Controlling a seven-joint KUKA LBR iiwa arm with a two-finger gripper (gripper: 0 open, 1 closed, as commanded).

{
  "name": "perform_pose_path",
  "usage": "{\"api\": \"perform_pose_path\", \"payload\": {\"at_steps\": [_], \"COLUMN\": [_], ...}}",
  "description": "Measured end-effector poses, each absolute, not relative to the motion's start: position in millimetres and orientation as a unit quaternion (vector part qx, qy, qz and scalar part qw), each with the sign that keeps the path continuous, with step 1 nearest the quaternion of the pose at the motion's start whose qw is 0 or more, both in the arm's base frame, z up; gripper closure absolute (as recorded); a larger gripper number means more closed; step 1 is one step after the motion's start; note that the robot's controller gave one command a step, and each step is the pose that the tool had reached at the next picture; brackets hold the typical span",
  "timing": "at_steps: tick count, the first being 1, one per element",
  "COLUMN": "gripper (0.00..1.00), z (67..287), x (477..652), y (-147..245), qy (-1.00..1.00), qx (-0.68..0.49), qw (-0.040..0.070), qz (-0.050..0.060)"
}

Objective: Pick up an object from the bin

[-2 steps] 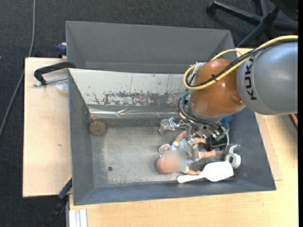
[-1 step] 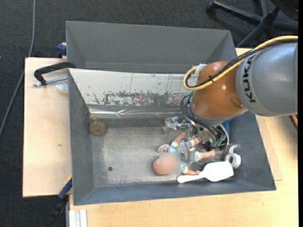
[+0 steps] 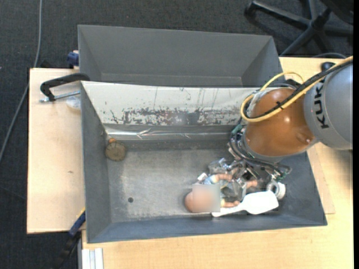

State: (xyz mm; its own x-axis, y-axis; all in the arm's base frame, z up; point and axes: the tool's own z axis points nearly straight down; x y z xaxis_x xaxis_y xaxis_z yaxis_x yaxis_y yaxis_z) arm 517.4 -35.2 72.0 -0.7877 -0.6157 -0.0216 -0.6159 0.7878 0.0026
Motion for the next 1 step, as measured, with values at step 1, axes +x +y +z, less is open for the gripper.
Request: {"api": "perform_pose_path", "payload": {"at_steps": [1], "gripper": [1.00], "z": [72.0], "x": [517.4], "y": [-35.3], "qy": [0.945], "qx": [-0.326], "qw": [0.010], "qz": [0.005]}}
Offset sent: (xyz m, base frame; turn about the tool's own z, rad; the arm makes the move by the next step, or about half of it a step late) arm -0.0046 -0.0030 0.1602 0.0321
